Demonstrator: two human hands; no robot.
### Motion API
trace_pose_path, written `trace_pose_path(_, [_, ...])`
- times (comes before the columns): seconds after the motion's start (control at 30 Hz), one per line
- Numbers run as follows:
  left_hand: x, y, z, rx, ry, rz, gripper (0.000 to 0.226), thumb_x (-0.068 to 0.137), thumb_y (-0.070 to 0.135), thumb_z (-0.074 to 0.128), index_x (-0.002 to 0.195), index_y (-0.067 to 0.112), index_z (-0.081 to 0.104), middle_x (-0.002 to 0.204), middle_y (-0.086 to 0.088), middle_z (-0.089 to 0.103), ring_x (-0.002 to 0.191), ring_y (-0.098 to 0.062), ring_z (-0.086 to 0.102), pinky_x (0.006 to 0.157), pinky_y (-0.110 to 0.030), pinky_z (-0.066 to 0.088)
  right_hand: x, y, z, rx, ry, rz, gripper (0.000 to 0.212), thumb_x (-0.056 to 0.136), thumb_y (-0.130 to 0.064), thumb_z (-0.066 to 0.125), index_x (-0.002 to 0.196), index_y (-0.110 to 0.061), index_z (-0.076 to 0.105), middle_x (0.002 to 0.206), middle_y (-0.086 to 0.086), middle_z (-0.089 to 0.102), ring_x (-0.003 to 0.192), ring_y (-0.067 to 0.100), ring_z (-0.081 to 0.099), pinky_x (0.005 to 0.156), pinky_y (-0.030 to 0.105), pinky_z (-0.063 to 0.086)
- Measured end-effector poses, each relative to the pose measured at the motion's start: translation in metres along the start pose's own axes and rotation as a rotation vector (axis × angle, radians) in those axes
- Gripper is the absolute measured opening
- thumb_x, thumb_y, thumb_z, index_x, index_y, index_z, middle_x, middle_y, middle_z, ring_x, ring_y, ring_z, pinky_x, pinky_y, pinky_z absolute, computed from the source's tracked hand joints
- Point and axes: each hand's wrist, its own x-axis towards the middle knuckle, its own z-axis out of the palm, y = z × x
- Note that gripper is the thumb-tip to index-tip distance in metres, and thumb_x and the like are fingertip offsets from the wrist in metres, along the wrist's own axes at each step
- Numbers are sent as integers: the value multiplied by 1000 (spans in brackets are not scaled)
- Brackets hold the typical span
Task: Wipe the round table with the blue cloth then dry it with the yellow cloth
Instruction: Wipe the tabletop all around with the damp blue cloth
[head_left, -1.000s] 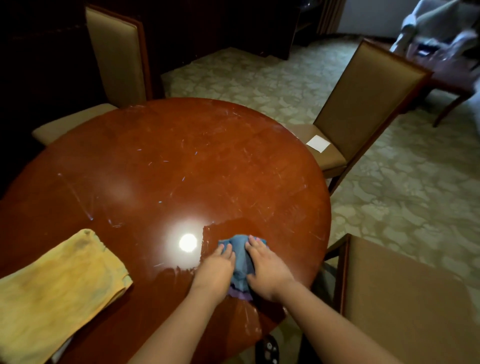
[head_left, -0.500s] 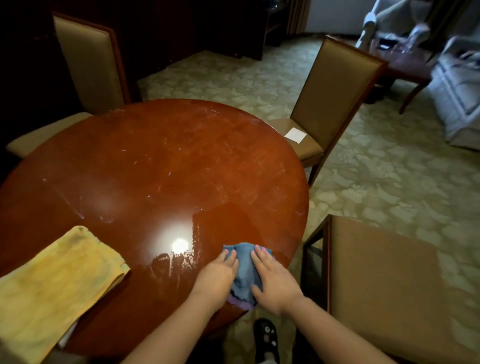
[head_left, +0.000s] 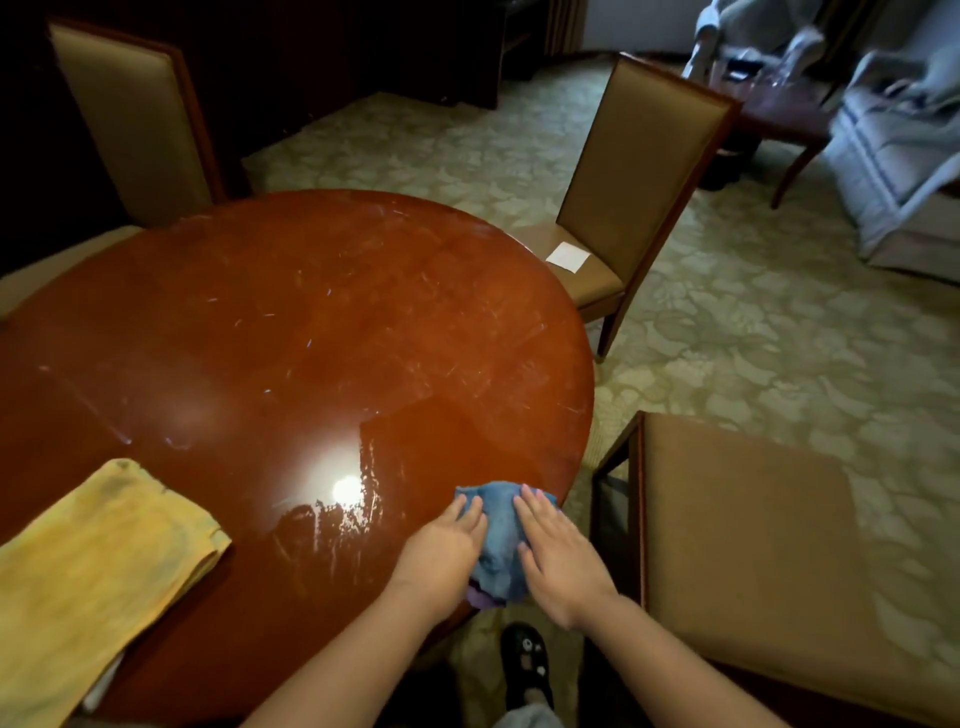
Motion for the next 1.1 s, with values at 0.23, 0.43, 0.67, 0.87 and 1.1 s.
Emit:
trace_pose_path(0.23, [42, 3, -22, 21, 70, -28, 68, 97, 13, 45, 150, 0, 5, 159, -16, 2, 147, -26, 4, 115, -27, 6, 47, 18, -3, -34, 49, 105, 57, 103, -28, 22, 151, -9, -4, 159, 4, -11, 146, 14, -10, 115, 25, -8])
trace_pose_path(0.43, [21, 12, -5, 23, 18, 59, 77, 95, 20, 51, 152, 4, 2, 159, -14, -4, 147, -25, -3, 116, -26, 2, 4, 9, 22, 42, 193, 108, 68, 91, -40, 10, 151, -7, 11, 152, -2, -7, 146, 18, 3, 111, 21, -13])
trace_pose_path(0.67, [61, -5, -16, -94, 89, 20, 67, 94, 7, 45, 152, 11, 14, 160, -6, 8, 147, -19, 10, 114, -23, 13, 45, 18, -1, -36, 58, 130, 64, 96, -38, 9, 151, -7, -1, 158, 6, -11, 146, 17, -10, 112, 25, -12])
trace_pose_path(0.87, [5, -11, -1, -100, 16, 142, 71, 92, 17, 55, 152, 15, 18, 160, -1, 7, 147, -16, 6, 115, -23, 12, -12, -25, 36, -10, 101, 199, 66, 86, -44, 35, 135, -1, 45, 138, 14, 51, 129, 25, 47, 110, 34, 21])
trace_pose_path(1.1, [28, -27, -11, -67, 64, 105, 66, 95, 12, 49, 152, 15, 18, 160, -3, 9, 147, -17, 10, 113, -20, 9, 23, -12, 25, -128, 141, 173, 66, 84, -43, 36, 126, 4, 57, 133, 19, 54, 122, 30, 54, 107, 34, 15])
